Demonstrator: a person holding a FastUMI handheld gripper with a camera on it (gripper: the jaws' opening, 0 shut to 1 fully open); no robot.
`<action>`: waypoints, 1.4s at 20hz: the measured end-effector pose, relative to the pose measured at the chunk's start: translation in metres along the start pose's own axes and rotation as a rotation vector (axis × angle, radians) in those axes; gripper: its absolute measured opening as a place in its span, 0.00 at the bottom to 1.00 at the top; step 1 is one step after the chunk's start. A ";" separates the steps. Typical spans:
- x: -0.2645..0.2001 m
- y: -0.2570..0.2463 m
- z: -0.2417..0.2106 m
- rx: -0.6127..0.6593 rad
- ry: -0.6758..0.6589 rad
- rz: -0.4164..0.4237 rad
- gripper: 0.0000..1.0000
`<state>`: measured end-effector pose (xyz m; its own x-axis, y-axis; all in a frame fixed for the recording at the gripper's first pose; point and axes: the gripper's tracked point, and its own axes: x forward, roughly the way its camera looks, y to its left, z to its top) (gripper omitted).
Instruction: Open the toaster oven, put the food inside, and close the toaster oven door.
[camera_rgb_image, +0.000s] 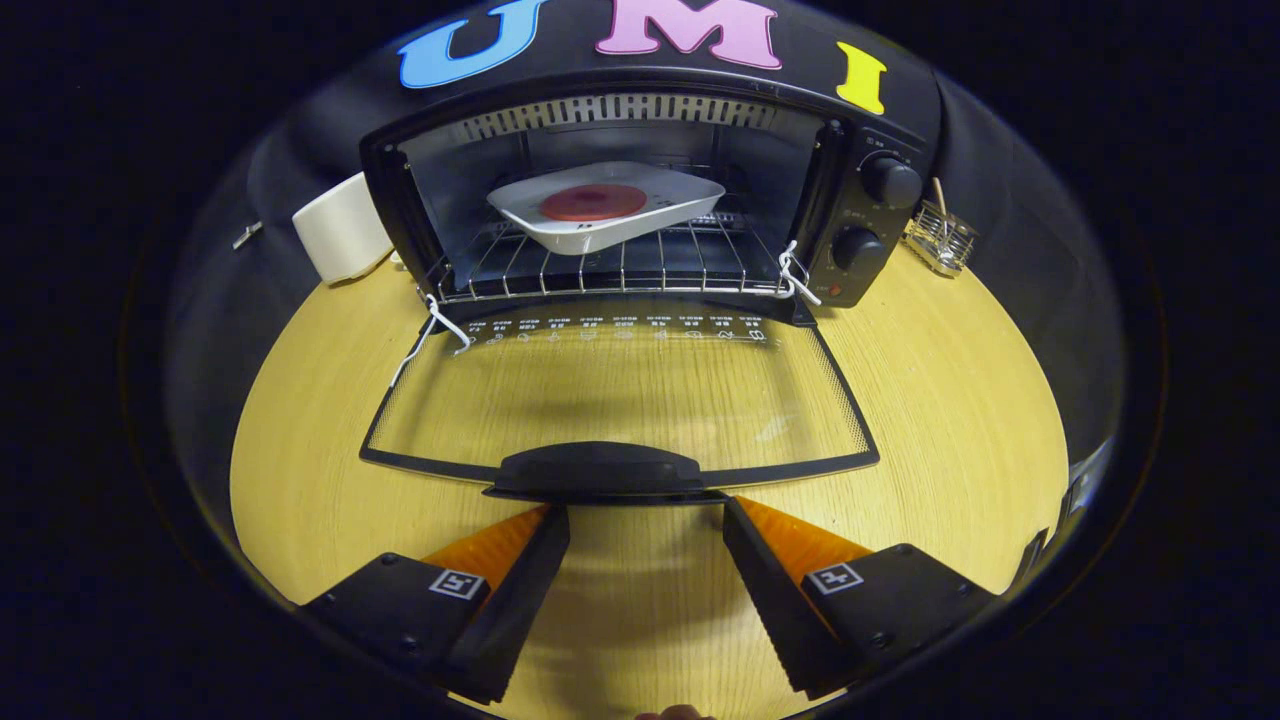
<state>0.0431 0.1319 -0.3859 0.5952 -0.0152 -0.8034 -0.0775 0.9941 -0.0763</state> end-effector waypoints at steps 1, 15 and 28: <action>-0.002 0.000 0.002 -0.025 -0.009 0.000 1.00; -0.070 -0.003 0.167 0.050 -0.352 0.085 0.99; -0.210 -0.128 0.238 0.074 -0.722 -0.018 0.99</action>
<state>0.1184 0.0335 -0.0673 0.9775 0.0178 -0.2102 -0.0235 0.9994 -0.0248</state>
